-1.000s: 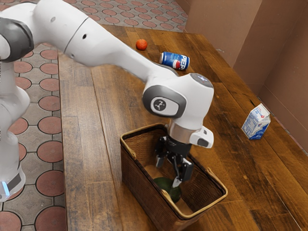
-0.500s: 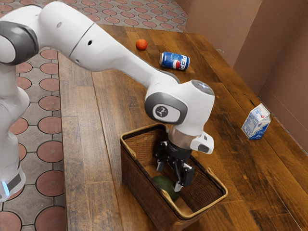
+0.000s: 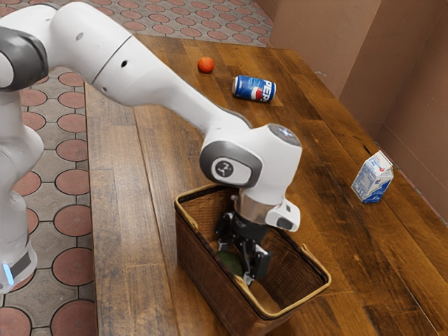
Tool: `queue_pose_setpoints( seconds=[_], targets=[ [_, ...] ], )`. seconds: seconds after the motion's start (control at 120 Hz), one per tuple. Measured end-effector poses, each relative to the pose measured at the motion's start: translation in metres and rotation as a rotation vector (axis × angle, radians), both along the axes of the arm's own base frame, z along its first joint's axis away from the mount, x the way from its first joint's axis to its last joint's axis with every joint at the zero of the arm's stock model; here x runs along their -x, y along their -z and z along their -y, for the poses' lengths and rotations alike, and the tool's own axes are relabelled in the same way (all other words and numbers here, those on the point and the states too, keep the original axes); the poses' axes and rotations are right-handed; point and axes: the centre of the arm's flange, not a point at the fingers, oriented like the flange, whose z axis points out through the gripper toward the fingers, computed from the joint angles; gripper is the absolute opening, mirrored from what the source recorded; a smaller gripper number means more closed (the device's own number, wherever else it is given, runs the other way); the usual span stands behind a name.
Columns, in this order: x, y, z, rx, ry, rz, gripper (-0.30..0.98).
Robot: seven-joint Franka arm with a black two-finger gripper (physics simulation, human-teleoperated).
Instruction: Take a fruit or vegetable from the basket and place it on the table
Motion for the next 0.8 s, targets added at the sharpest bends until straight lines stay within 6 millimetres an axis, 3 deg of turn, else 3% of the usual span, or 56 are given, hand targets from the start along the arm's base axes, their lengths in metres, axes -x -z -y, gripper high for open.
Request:
queue_pose_setpoints(
  seconds=[0.3, 0.425, 0.8],
  targets=[
    [-0.003, 0.014, 0.000, 0.000, -0.012, -0.013, 0.68],
    [-0.003, 0.009, -0.001, 0.004, -0.018, -0.004, 0.56],
    [-0.001, -0.005, -0.002, 0.011, -0.047, 0.016, 0.58]
  ],
)
